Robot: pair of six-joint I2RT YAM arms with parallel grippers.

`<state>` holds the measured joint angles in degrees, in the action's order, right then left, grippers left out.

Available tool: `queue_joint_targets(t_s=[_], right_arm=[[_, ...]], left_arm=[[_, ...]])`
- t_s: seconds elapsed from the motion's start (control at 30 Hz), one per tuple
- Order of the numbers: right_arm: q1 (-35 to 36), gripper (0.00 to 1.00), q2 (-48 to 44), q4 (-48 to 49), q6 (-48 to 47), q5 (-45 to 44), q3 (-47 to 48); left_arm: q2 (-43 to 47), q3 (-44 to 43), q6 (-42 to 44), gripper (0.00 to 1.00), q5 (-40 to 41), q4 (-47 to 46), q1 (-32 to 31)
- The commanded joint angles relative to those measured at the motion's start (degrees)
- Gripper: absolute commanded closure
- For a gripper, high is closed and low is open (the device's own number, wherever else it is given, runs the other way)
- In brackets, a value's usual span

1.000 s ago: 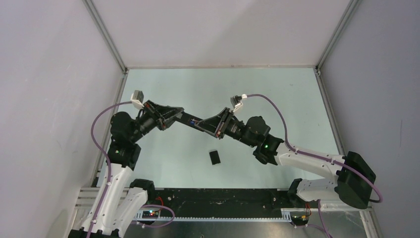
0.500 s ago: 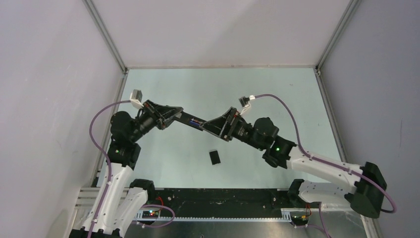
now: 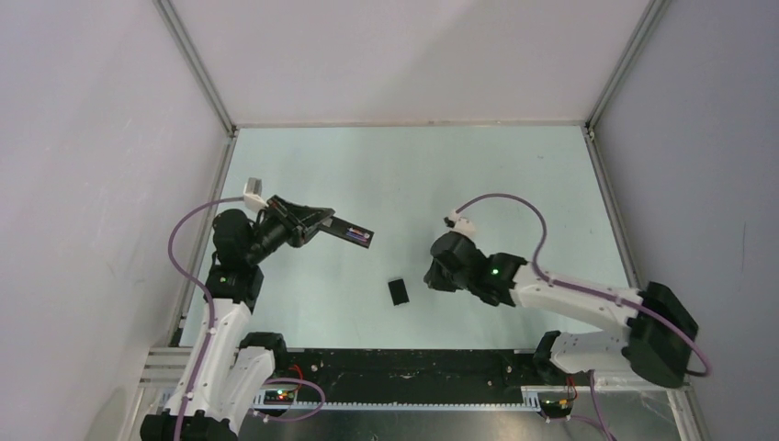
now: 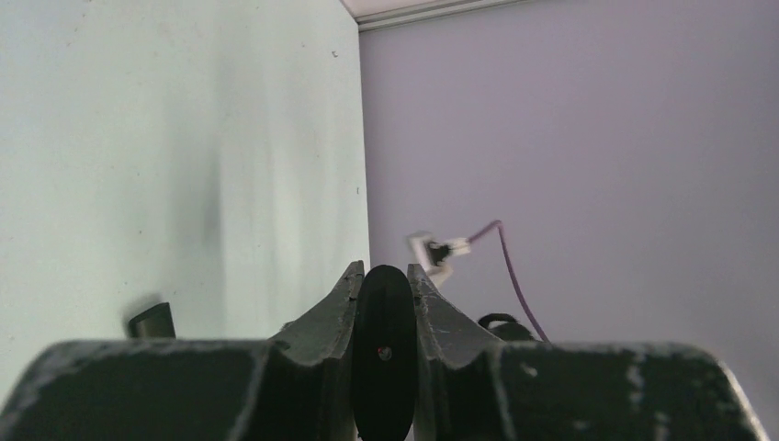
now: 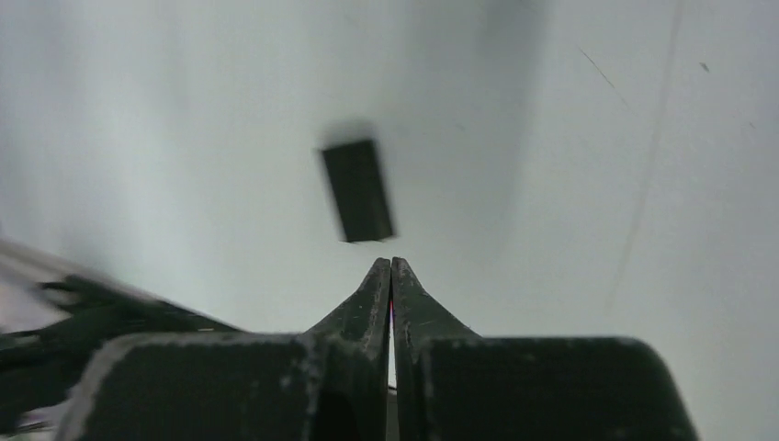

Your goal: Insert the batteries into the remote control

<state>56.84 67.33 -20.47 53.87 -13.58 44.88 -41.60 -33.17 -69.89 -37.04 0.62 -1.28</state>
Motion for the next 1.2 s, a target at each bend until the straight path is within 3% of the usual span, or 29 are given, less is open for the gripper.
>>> queue_joint_targets(t_s=[0.0, 0.43, 0.57, 0.8, 1.17], right_arm=[[1.05, 0.98, 8.96, -7.26, -3.93, -2.33, 3.17], [4.31, 1.0, 25.88, -6.28, -9.35, 2.44, 13.0], [5.14, 1.0, 30.13, -7.77, -9.88, 1.07, 15.76], [5.37, 1.0, 32.33, -9.57, -9.67, -0.91, 17.33], [5.25, 1.0, 32.77, -10.64, -8.17, -2.13, 17.32]], left_arm=[[0.39, -0.62, 4.46, 1.0, 0.83, -0.17, 0.55], [-0.02, -1.98, 7.52, 1.0, 1.55, 4.73, 1.1], [-0.8, -2.14, 8.6, 1.0, 0.47, 5.65, 5.38], [-1.56, -1.92, 9.73, 1.0, -2.34, 5.87, 12.36], [-2.14, -0.27, 10.42, 1.0, -2.83, 5.88, 14.06]])
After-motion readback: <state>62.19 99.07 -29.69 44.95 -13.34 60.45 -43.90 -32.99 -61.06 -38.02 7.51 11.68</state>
